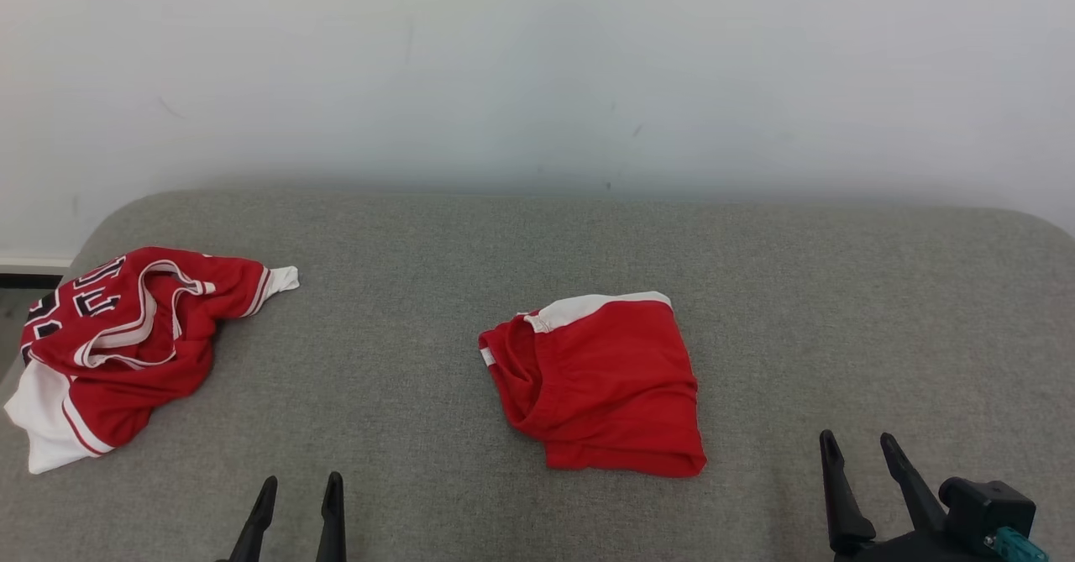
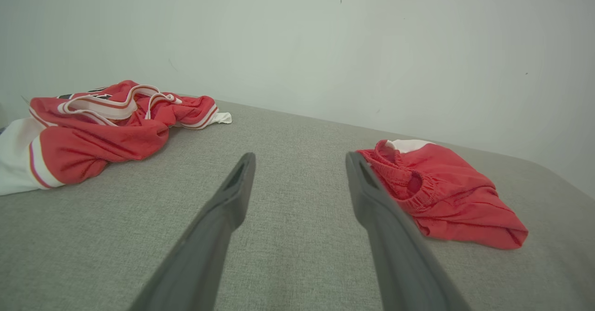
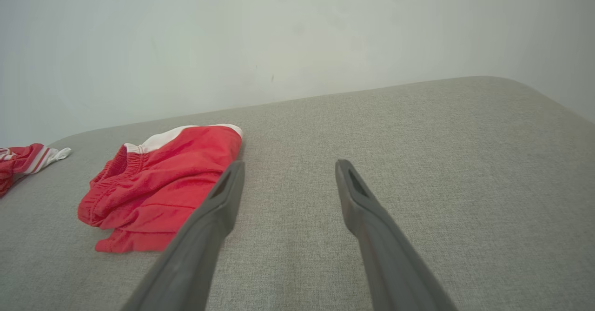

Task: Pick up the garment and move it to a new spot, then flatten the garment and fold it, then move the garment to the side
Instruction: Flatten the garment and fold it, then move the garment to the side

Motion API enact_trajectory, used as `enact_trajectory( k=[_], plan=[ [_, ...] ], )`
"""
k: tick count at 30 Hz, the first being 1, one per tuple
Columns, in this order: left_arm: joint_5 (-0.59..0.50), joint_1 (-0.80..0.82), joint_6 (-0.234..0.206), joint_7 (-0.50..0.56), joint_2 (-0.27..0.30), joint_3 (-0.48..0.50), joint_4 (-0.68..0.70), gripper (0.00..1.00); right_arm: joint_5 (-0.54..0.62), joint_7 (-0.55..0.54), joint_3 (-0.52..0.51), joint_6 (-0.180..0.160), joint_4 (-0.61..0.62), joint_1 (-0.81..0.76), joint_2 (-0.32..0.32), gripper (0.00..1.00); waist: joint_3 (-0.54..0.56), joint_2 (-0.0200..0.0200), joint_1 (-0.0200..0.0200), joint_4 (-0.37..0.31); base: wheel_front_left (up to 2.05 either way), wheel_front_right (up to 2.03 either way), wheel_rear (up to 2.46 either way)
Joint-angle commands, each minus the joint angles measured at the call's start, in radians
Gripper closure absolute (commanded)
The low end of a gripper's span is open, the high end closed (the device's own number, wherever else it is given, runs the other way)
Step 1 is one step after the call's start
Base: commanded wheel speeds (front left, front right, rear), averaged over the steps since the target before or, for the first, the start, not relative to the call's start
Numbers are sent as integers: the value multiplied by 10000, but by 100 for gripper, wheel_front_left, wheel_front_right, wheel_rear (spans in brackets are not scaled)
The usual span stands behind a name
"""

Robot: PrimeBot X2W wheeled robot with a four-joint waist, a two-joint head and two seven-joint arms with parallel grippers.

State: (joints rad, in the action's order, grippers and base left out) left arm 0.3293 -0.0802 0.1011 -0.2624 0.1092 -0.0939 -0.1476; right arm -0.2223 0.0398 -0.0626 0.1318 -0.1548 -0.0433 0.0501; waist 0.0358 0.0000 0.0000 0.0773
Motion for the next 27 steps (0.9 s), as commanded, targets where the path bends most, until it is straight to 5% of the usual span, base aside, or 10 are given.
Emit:
enact_trajectory(
  k=[1, 21, 27],
  plan=[
    [13, 95, -15, 15, 29, -9, -13, 0, -28, 30, 12, -18, -34, 21, 4, 0, -2, 0, 0, 2, 0, 0, 0],
    [54, 165, -120, 27, 85, -228, -116, 0, -145, -125, -31, -18, -224, 154, 5, 0, -30, 0, 0, 134, 0, 0, 0],
    [53, 215, -115, 12, 63, -326, -132, 0, -516, -2893, 170, -18, -519, 837, 3, 0, -71, 0, 0, 301, 0, 0, 0]
  ],
)
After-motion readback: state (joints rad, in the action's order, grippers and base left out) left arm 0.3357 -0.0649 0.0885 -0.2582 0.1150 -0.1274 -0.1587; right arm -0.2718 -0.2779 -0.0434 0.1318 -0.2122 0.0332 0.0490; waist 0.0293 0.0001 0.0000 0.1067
